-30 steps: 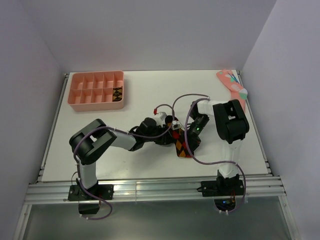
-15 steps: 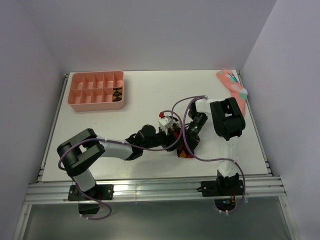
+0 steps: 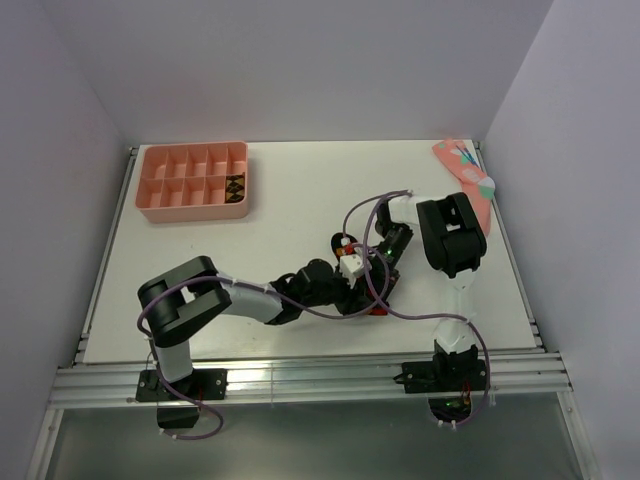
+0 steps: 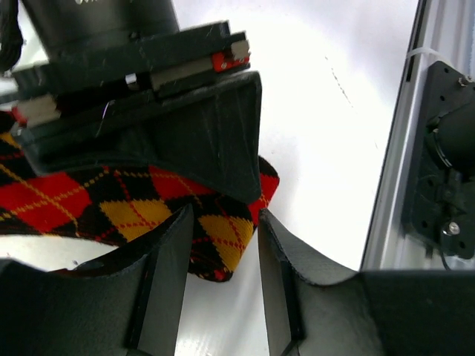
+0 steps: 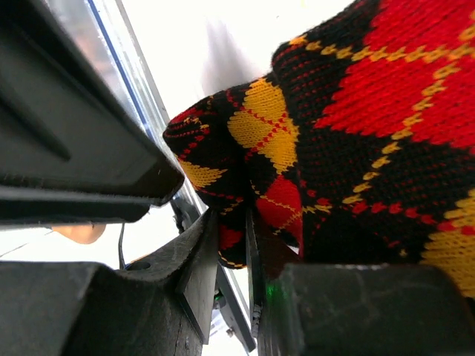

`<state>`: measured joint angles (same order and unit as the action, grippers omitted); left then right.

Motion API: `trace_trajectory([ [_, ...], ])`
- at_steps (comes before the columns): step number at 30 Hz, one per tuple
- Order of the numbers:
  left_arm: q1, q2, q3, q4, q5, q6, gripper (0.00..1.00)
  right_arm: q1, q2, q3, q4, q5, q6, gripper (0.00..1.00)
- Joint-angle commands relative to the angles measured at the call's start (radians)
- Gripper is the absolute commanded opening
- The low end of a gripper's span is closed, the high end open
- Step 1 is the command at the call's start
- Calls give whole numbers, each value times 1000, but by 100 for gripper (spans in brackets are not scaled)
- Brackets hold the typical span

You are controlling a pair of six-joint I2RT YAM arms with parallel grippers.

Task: Roll the socks
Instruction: Roll the sock at the center of the board.

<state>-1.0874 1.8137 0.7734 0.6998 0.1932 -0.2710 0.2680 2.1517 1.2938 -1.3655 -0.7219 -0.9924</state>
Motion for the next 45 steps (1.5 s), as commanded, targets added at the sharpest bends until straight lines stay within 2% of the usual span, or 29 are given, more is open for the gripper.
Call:
trace_trajectory([
  [1,-9,12,53,-17,-26,73,46,2,31,38,16,44,17,25],
  [11,-25,65,63,-23,-9,56,45,4,54,48,23,47,37,25],
  [18,-28,88,43,15,17,3,41,4,65,52,32,41,55,25],
  [25,-29,119,37,17,52,-42,17,5,43,50,54,41,98,27],
  [27,-29,121,29,29,64,-54,15,4,42,52,63,41,110,27],
  [29,-29,113,12,46,86,-63,17,4,43,52,74,44,136,27],
  [32,-29,121,17,26,100,-68,10,4,43,50,91,50,172,27],
  [35,-29,144,29,-3,112,-79,0,4,31,44,124,53,215,30],
  [43,-3,177,33,-52,117,-171,0,-3,-72,21,186,7,267,56],
  [45,4,188,36,-66,120,-200,1,-9,-110,21,193,-17,285,57],
])
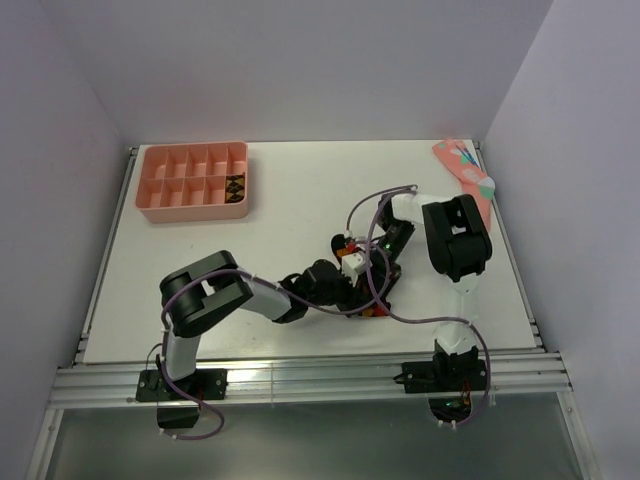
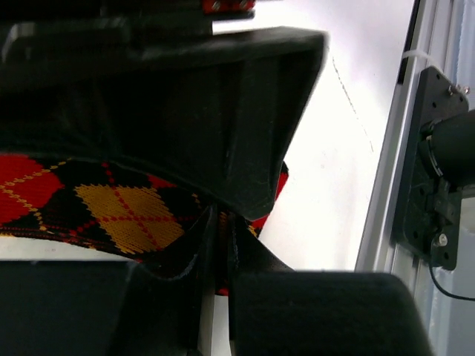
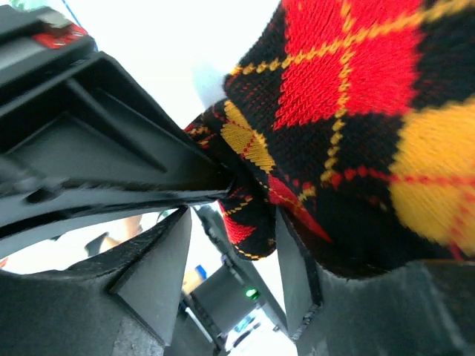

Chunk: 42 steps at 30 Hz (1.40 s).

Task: Roll the socks
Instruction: Roll the sock at the center of the board.

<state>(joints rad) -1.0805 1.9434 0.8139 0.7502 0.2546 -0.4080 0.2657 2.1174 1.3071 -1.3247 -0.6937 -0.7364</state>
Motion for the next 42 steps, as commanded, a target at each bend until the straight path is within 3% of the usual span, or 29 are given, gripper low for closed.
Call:
trace_trajectory([
  [1,5,63,1,-126,66,-71,0,-9,-88,9,159,-56,38,59],
  [10,50,86,-13,-106,124,-146,0,-106,-214,-6,298,-75,192,60],
  [19,114,114,14,-159,210,-209,0,-232,-312,-31,369,-95,196,56],
  [26,174,115,57,-305,279,-253,0,-338,-465,-132,521,-55,163,54],
  [32,203,141,195,-509,299,-241,1,-382,-522,-192,481,-125,24,54],
  [36,229,178,289,-706,342,-233,0,-352,-609,-273,481,-116,-70,55],
  [42,267,226,386,-862,403,-247,0,-222,-718,-371,446,-99,-219,55],
])
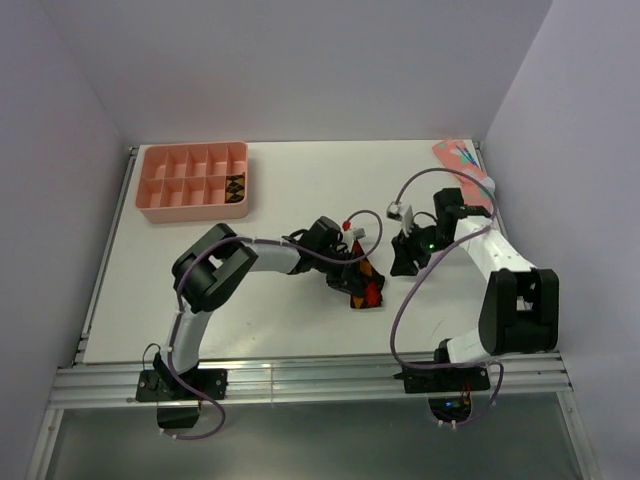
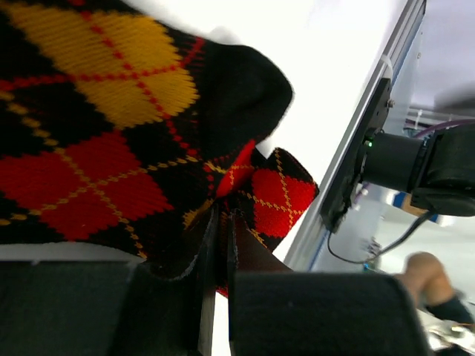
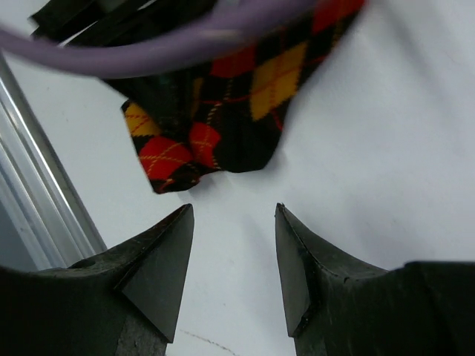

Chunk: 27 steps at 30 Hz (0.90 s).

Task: Roll the socks
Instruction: Roll the sock at the center of the board.

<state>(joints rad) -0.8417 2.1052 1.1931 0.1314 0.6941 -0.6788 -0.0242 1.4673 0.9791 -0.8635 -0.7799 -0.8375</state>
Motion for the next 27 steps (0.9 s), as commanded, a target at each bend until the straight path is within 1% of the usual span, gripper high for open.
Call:
trace_trajectory([
  [1,33,70,17,-284,-38,31,0,90,-84,-60,0,-1,-118,56],
  [2,33,75,43,-302,-31,38,0,113,-100,-94,36,20,-118,56],
  [5,39,101,88,-360,-10,39,0,200,-142,-138,70,37,-135,56],
  [7,47,120,112,-389,16,32,0,239,-142,-138,63,34,-158,56],
  [13,55,162,163,-434,39,18,0,293,-125,-149,87,62,-176,56],
  [18,61,180,183,-461,50,16,0,384,-114,-207,153,123,-157,55],
  [27,64,194,188,-463,59,16,0,475,-99,-257,241,171,-103,52],
])
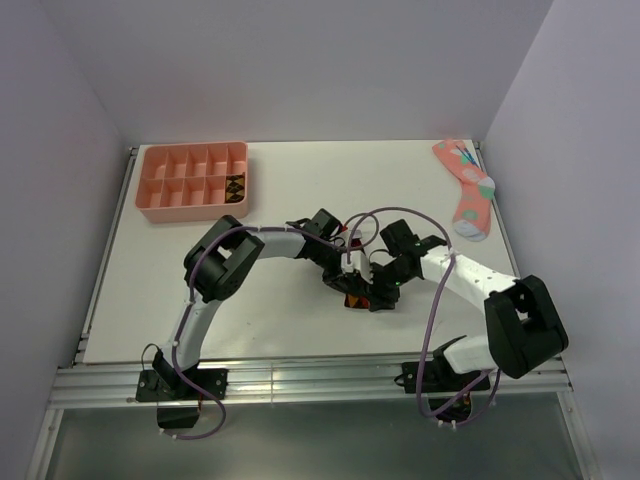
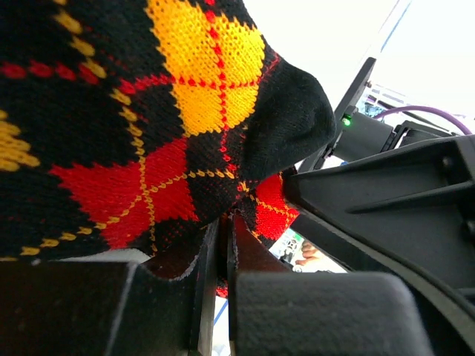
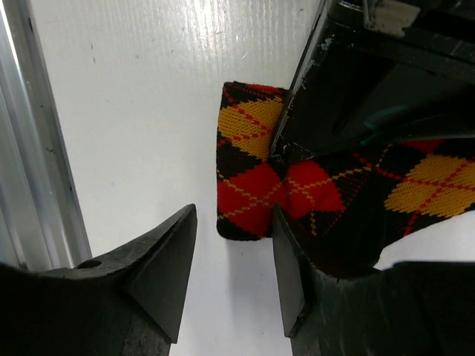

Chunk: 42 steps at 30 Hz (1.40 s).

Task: Roll the socks
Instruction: Roll the sock at the center of the board.

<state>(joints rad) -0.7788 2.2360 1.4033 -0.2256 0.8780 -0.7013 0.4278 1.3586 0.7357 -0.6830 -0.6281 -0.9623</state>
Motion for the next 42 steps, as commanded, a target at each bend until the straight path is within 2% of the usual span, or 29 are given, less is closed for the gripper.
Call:
trace_trajectory([
  [1,1,62,-21,-104,-122,37,0,34,13,-15,72,22,30,52],
  [12,4,68,-4,-113,-99,37,0,71,31,-50,183,108,91,50],
  [17,4,53,-38,-60,-88,3,0,68,76,-42,188,102,123,36],
  [19,4,37,-79,9,-94,-41,0,55,94,-24,166,70,128,29],
  [21,4,2,-134,108,-97,-94,0,28,126,-4,116,38,120,28],
  [26,3,-82,-197,218,-203,-121,15,-43,200,97,-30,-51,79,26],
  [29,1,-139,-246,355,-286,-119,22,-70,266,151,-124,-96,63,25],
  [32,-2,-208,-308,475,-361,-124,29,-90,313,175,-145,-93,72,25],
  [42,-7,-314,-516,840,-520,-155,33,-153,459,292,-279,-73,46,25],
])
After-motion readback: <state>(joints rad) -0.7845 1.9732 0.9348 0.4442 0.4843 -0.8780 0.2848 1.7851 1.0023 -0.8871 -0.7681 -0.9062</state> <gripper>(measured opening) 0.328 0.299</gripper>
